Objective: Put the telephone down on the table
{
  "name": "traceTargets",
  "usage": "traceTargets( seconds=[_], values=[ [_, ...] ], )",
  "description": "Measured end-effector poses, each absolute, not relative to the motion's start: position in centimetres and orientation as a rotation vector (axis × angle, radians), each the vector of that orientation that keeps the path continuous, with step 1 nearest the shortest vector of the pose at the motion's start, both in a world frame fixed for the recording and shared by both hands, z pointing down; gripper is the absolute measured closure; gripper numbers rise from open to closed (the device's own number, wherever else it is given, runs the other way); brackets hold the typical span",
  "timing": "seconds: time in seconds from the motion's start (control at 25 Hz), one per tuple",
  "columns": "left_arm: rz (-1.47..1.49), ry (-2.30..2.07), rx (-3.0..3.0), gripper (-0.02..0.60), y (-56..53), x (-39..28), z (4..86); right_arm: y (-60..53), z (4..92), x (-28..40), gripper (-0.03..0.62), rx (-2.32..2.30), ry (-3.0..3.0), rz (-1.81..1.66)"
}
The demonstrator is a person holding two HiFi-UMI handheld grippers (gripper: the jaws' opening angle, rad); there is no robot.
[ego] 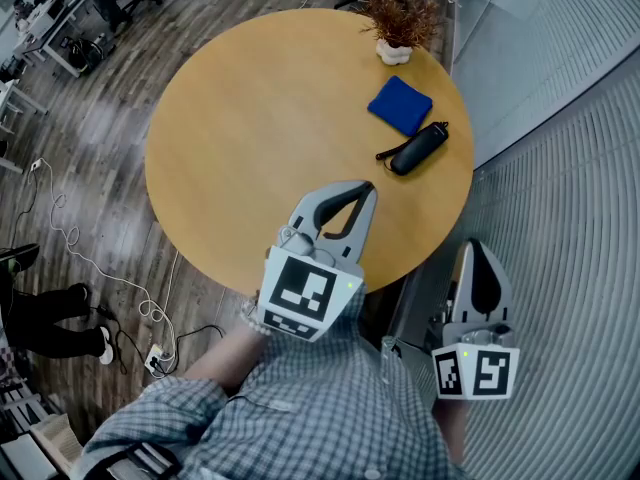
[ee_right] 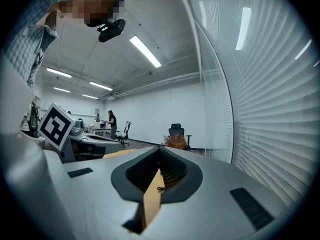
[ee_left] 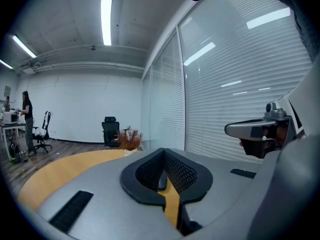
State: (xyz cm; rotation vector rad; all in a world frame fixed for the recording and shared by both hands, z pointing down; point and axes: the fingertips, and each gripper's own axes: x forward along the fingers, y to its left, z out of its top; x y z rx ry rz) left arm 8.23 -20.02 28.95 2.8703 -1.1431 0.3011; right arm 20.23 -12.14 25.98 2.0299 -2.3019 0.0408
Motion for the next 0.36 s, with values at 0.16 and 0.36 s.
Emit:
traceTargets(
  seconds=[0.16,0.36],
  values=[
    [0.305,-1.138,2.87,0.574,-20.06,8.2,29.09,-12.16,26.07,20.15,0.588,2.03,-2.3,0.043],
    [0.311,-1.129,2.87,0.574,-20.04,8.42,29.42,-12.13,26.32,20.29,0.588,2.032,-2.293,0.047]
  ],
)
